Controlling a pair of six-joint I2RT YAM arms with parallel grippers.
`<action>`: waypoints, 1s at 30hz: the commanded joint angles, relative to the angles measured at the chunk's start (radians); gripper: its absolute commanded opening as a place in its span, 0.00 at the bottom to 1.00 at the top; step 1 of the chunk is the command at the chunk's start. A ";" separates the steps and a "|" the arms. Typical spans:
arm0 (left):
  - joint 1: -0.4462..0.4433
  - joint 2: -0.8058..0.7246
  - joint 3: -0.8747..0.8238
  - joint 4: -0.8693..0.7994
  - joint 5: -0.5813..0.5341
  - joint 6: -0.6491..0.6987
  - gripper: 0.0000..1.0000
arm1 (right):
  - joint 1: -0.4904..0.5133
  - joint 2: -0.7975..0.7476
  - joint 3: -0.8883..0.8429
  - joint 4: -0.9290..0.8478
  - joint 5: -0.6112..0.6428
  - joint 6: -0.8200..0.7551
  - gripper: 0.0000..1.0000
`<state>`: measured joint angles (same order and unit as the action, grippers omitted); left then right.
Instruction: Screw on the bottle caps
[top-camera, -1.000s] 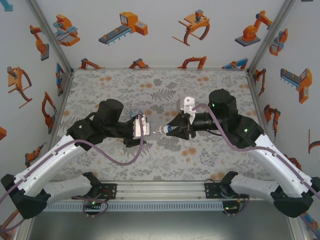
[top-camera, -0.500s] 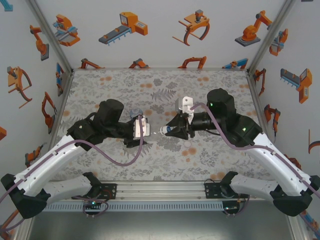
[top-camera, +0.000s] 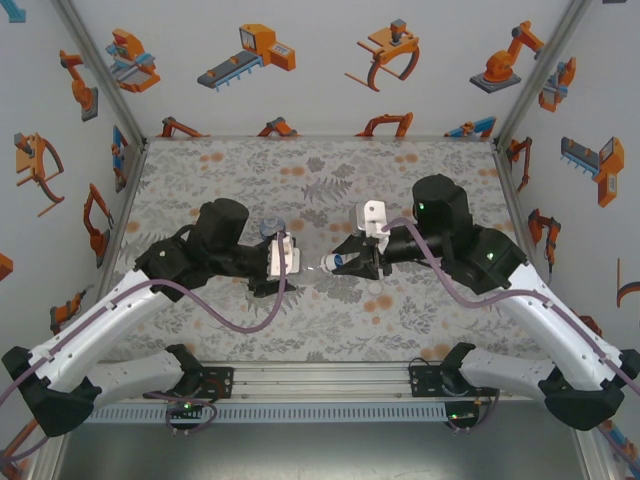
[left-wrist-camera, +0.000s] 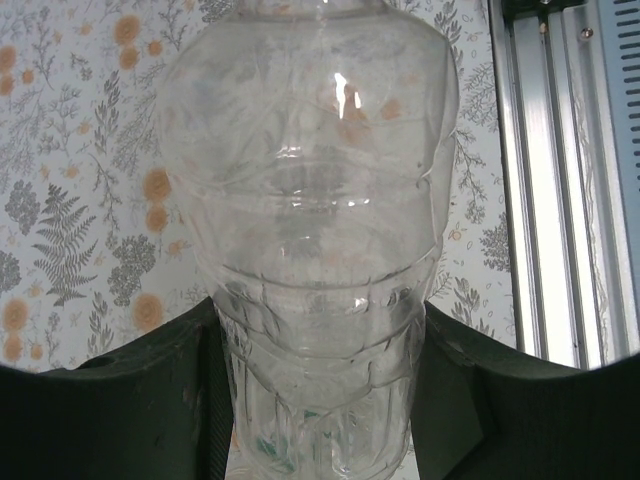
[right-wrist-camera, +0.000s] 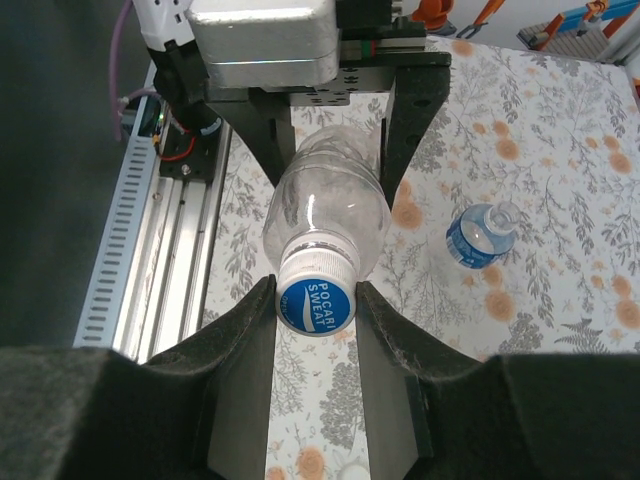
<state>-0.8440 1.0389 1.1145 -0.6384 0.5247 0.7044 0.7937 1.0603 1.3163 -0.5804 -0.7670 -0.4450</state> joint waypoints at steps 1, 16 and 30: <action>-0.009 0.014 0.046 0.042 0.078 -0.021 0.00 | 0.016 0.025 0.025 -0.072 -0.012 -0.105 0.00; -0.010 0.008 0.018 0.117 0.078 -0.051 0.00 | 0.036 0.011 -0.071 0.063 0.096 0.257 0.00; -0.010 0.008 -0.030 0.216 -0.009 -0.042 0.00 | 0.035 0.029 -0.196 0.086 0.526 1.545 0.01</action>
<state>-0.8429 1.0618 1.0683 -0.6323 0.4343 0.6682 0.8150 1.0435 1.1671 -0.4679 -0.3859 0.6868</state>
